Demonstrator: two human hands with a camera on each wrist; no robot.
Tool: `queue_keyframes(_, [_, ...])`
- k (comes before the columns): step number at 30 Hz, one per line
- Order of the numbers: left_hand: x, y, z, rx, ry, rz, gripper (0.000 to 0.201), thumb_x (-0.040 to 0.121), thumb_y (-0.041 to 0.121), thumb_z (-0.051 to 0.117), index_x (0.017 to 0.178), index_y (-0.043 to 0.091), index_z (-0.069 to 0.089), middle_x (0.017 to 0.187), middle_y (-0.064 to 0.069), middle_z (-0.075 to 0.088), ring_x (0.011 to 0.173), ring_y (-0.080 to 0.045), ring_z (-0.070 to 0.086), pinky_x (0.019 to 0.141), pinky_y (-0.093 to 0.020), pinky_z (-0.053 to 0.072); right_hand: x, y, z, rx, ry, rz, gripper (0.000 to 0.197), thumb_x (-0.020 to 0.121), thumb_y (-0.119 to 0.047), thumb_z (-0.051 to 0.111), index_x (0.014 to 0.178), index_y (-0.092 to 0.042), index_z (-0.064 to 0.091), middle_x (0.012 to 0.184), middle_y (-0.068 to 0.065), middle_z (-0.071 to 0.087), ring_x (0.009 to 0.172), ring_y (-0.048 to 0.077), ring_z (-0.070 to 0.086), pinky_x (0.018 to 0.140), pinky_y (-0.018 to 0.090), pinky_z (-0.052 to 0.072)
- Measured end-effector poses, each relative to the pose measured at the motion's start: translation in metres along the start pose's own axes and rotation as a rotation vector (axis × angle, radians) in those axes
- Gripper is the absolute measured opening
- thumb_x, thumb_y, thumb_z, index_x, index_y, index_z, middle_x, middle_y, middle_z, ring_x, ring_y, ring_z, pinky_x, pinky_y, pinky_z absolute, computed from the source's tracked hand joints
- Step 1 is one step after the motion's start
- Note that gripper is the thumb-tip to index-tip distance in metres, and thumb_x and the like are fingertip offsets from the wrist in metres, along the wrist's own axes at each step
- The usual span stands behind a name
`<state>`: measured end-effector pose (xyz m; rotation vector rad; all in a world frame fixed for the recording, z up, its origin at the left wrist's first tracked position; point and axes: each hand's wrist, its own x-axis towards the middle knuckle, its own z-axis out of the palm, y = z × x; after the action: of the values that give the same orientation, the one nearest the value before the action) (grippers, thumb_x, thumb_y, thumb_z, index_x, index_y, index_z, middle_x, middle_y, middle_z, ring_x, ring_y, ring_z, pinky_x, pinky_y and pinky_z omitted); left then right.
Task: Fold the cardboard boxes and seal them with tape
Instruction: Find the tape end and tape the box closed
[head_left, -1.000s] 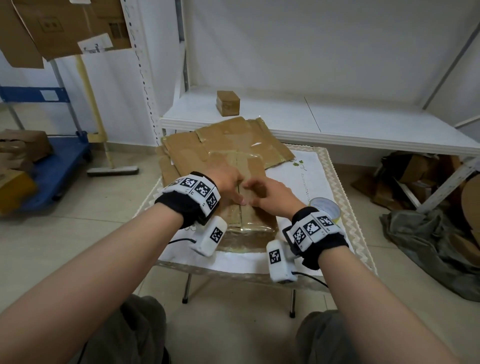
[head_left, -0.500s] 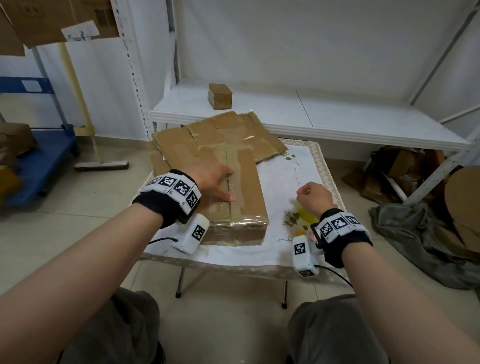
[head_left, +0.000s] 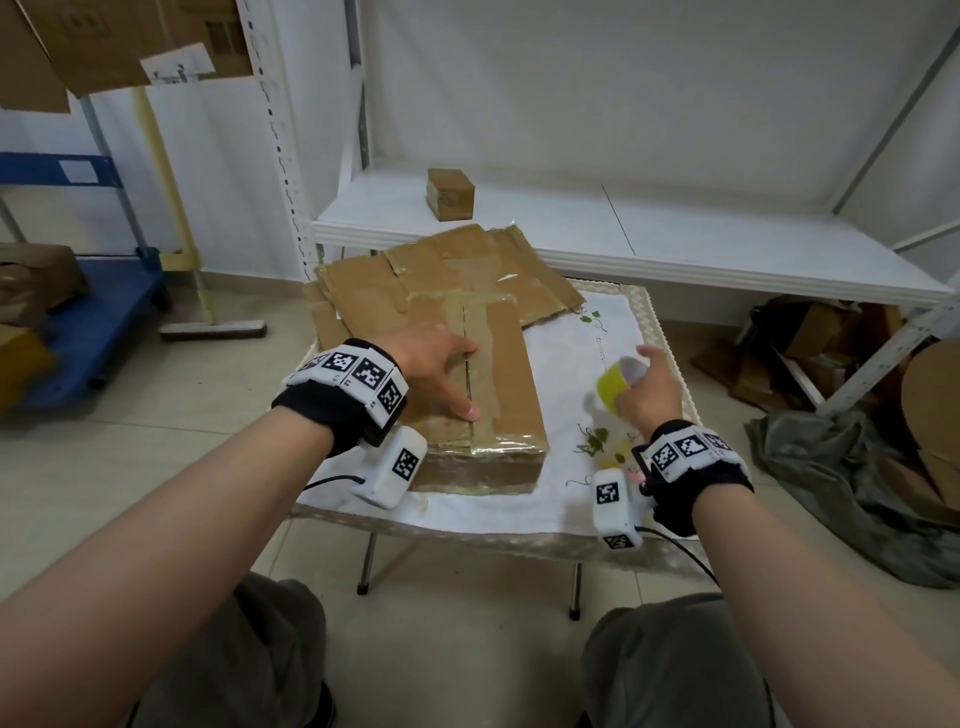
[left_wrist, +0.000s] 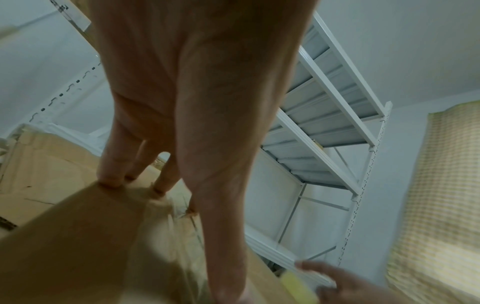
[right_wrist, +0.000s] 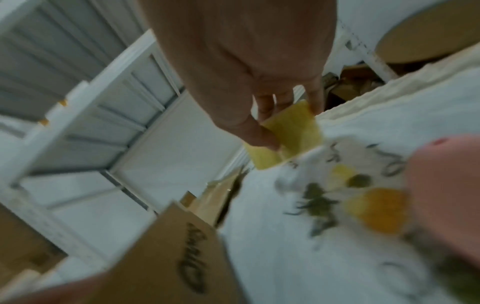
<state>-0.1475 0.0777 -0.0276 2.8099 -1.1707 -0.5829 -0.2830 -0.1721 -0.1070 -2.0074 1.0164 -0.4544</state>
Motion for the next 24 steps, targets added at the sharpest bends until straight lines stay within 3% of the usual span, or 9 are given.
queue_keyframes(2, [-0.002,0.001,0.001,-0.013,0.005,-0.008,0.105,0.071,0.061,0.079,0.156,0.033,0.024,0.163,-0.001,0.025,0.144,-0.027,0.034,0.114,-0.045,0.032,-0.005,-0.023,-0.001,0.279,-0.001,-0.12,0.076,0.083,0.007,0.067,0.147,-0.021,0.039,0.098,0.006,0.062,0.103,0.026,0.061,0.086,0.032,0.048])
queue_keyframes(5, [-0.001,0.001,0.002,-0.043,0.026,-0.028,0.102,0.067,0.06,0.082,0.149,0.027,0.033,0.147,-0.001,0.048,0.124,-0.025,0.053,0.098,-0.042,0.045,-0.02,-0.064,0.006,0.493,-0.13,-0.31,0.057,0.084,0.009,0.069,0.131,-0.017,0.052,0.098,0.011,0.061,0.093,0.021,0.06,0.078,0.019,0.048])
queue_keyframes(7, [0.0,0.0,0.001,-0.086,0.055,-0.041,0.106,0.062,0.06,0.086,0.145,0.022,0.031,0.137,-0.003,0.055,0.112,-0.024,0.057,0.087,-0.036,0.046,-0.032,-0.081,0.013,0.524,-0.221,-0.412,0.046,0.085,0.01,0.068,0.12,-0.017,0.058,0.098,0.014,0.056,0.093,0.022,0.057,0.083,0.025,0.052])
queue_keyframes(10, [0.001,-0.005,0.002,-0.18,0.094,-0.032,0.138,0.061,0.055,0.089,0.158,0.023,-0.003,0.155,-0.01,0.039,0.137,-0.031,0.043,0.105,-0.038,0.038,-0.043,-0.088,0.028,0.474,-0.334,-0.461,0.038,0.087,0.008,0.068,0.119,-0.011,0.064,0.098,0.012,0.061,0.093,0.023,0.059,0.092,0.042,0.053])
queue_keyframes(13, [0.0,-0.009,-0.003,-0.346,0.173,0.028,0.142,0.064,0.052,0.088,0.157,0.027,-0.017,0.166,-0.008,0.016,0.151,-0.027,0.022,0.119,-0.039,0.023,-0.049,-0.083,0.037,0.374,-0.381,-0.469,0.032,0.085,-0.015,0.07,0.117,-0.012,0.07,0.107,0.014,0.073,0.099,0.035,0.066,0.097,0.051,0.053])
queue_keyframes(15, [0.002,-0.012,-0.008,-0.428,0.267,0.088,0.134,0.067,0.048,0.087,0.158,0.029,-0.01,0.167,-0.003,0.009,0.152,-0.023,0.017,0.12,-0.038,0.019,-0.051,-0.077,0.04,0.331,-0.407,-0.475,0.032,0.087,-0.025,0.067,0.116,-0.011,0.073,0.111,0.013,0.075,0.109,0.037,0.066,0.1,0.052,0.051])
queue_keyframes(18, [0.007,-0.011,-0.014,-0.442,0.414,0.185,0.12,0.07,0.045,0.086,0.159,0.031,0.007,0.166,-0.001,0.013,0.151,-0.02,0.019,0.122,-0.038,0.018,-0.049,-0.072,0.039,0.289,-0.419,-0.479,0.023,0.096,-0.017,0.065,0.116,-0.011,0.074,0.112,0.009,0.076,0.113,0.031,0.066,0.105,0.05,0.048])
queue_keyframes(22, [0.017,-0.003,-0.014,-0.394,0.454,0.295,0.093,0.077,0.032,0.083,0.154,0.024,0.033,0.159,-0.001,0.033,0.147,-0.018,0.026,0.114,-0.023,0.015,-0.049,-0.073,0.038,0.289,-0.445,-0.472,0.022,0.097,-0.015,0.066,0.116,-0.014,0.075,0.113,0.005,0.076,0.116,0.026,0.065,0.108,0.045,0.047])
queue_keyframes(24, [0.021,0.0,-0.013,-0.4,0.478,0.331,0.079,0.076,0.031,0.084,0.145,0.022,0.048,0.15,-0.003,0.048,0.141,-0.02,0.038,0.115,-0.028,0.024,-0.05,-0.074,0.038,0.299,-0.448,-0.456,0.02,0.097,-0.013,0.065,0.114,-0.014,0.075,0.113,0.007,0.076,0.111,0.021,0.068,0.107,0.043,0.047])
